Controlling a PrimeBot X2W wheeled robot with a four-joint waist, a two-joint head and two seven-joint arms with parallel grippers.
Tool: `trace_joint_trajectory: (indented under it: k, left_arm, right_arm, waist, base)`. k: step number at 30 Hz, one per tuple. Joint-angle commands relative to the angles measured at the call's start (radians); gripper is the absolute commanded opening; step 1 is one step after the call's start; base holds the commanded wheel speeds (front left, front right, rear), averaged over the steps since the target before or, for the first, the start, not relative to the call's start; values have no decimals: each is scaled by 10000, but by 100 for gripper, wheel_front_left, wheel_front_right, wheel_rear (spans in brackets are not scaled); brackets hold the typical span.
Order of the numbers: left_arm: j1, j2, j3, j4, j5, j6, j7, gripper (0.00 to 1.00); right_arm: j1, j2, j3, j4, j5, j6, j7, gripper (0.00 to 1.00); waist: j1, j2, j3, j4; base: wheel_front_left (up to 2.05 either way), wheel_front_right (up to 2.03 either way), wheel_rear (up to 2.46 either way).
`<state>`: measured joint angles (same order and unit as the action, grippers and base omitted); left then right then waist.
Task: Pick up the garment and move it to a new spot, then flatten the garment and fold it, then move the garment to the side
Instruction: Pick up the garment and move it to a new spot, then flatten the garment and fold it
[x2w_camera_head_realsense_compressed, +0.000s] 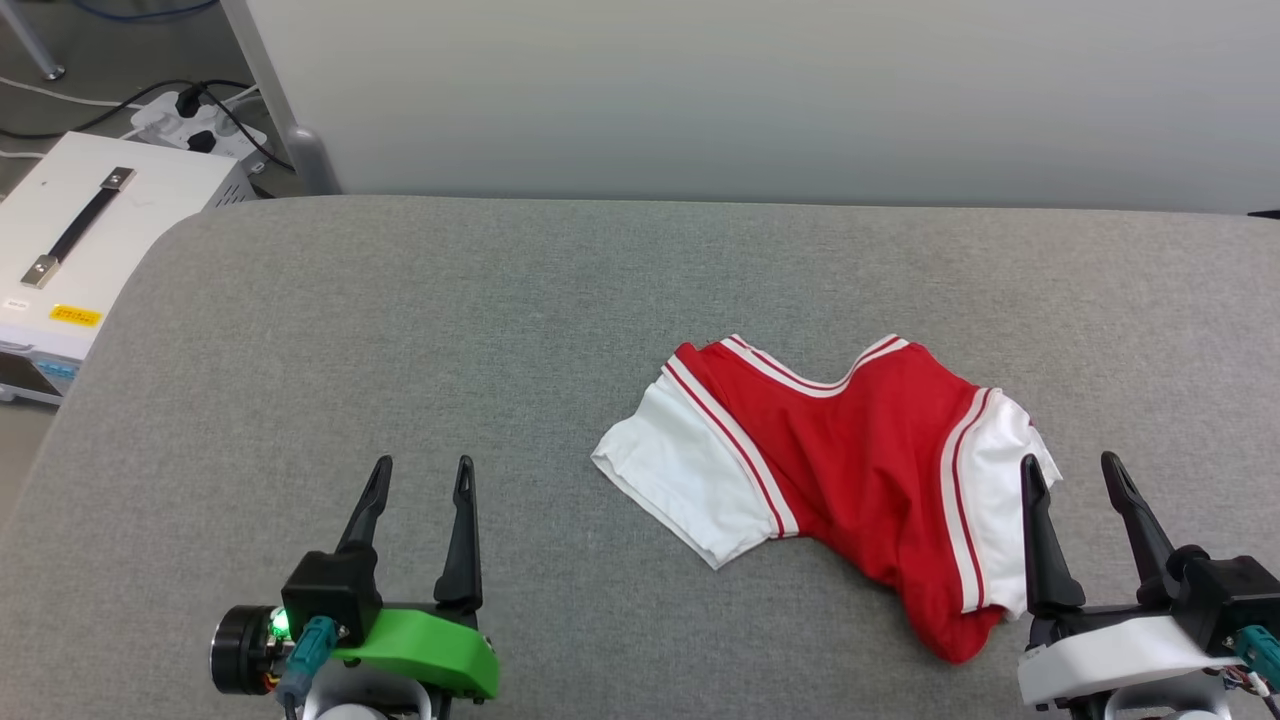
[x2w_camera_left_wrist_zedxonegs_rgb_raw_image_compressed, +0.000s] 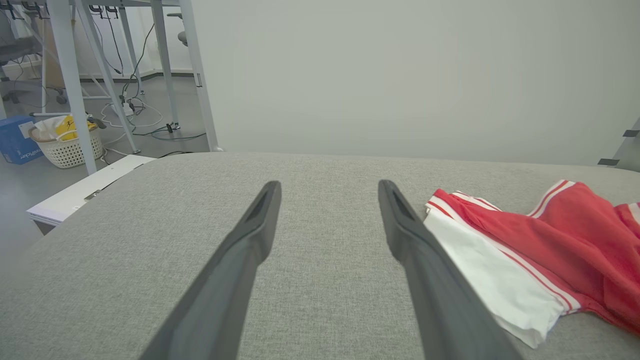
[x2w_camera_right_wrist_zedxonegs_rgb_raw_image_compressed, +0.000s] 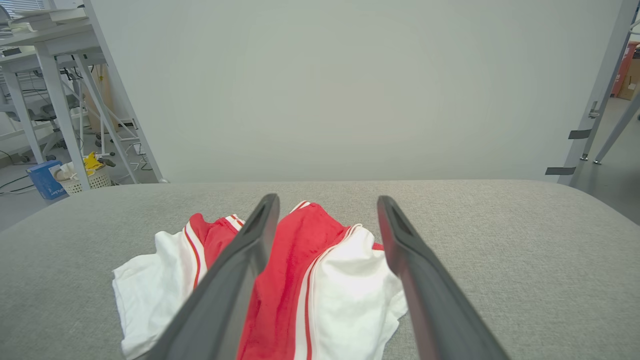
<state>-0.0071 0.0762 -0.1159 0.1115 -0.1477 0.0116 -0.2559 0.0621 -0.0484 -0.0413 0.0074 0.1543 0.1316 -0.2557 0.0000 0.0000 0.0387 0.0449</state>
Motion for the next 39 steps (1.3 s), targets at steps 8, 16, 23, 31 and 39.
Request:
trace_joint_trajectory:
  k: [8,16,23,31,39]
  left_arm:
    - [319,-197,325,-177,258,-264,-59,100]
    - [377,-243,459,-180,360,-377,-59,100]
    - [396,-255,502,-113,412,-422,-59,100]
    - [283,-258,449,-104,341,-365,-59,100]
    - [14,-259,394,-149,285,-330,-59,100]
  right_arm:
    - [242,-18,34,79,146,-9,-61,100]
    - [256,-18,74,132,189,-9,-61,100]
    - [201,-18,5,123,196,-9,-61,100]
    - [-869,-54,-675,-242,-46,-9,-61,100]
    - [-2807,-1955,-463,356,705,-9,-61,100]
  waist:
    - [0,0,-78,72]
    - [0,0,-130,68]
    - [0,0,-172,43]
    - [0,0,2,-30]
    - [0,0,432,-84]
  base:
    - [0,0,0]
    - [0,0,0]
    - [0,0,0]
    - [0,0,0]
    - [0,0,0]
